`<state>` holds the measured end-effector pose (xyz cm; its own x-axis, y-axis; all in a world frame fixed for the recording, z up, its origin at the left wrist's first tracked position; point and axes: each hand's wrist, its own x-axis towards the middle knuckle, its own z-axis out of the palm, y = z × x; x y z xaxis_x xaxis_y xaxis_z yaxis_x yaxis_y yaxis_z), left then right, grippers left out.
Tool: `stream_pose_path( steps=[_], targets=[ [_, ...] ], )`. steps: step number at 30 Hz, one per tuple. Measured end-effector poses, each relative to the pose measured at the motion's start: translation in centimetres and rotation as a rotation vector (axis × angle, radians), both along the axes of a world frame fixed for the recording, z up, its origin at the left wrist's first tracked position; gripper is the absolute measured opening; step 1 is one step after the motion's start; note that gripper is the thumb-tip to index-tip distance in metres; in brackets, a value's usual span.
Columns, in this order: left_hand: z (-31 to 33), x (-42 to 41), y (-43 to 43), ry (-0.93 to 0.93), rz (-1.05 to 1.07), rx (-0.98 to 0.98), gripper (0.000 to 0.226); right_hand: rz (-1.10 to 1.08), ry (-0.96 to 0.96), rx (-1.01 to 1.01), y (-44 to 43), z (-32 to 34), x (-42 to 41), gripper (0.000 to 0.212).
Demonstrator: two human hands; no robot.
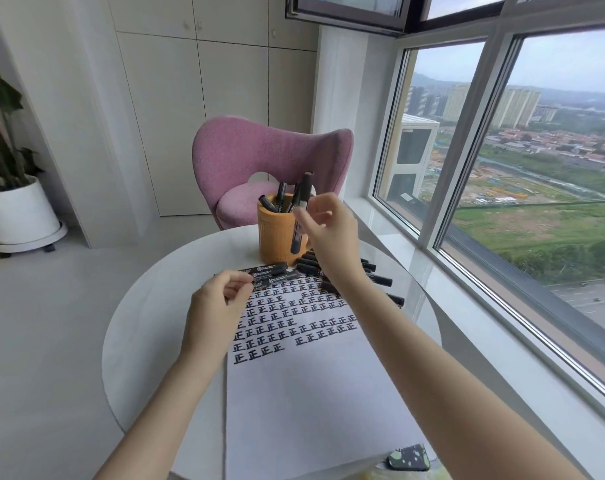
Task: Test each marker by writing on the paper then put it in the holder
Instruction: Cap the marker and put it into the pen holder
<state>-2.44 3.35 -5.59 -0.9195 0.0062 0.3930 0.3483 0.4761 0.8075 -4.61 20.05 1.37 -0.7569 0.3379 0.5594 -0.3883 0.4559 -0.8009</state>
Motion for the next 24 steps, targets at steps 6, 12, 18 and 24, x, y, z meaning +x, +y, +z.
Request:
stream_pose_path(
  steps=[6,12,18,24],
  targets=[
    [-1.8,-1.1,-0.6,0.144,0.07,-0.281,0.017,-0.071,0.065,-0.108,-0.7,2.9,-4.7,0.012],
    [-2.0,-1.7,-0.8,0.136,0.095,-0.345,0.021,-0.124,-0.05,-0.039,-1.0,3.0,-6.5,0.023],
    [-2.2,-1.9,-0.7,0.116,0.098,-0.374,0.024,-0.245,-0.219,0.177,-0.8,2.0,-7.4,0.021],
    [-2.1,-1.9,-0.5,0.114,0.103,-0.384,0.027,-0.23,-0.412,0.352,-1.1,1.5,-7.6,0.029]
  ],
)
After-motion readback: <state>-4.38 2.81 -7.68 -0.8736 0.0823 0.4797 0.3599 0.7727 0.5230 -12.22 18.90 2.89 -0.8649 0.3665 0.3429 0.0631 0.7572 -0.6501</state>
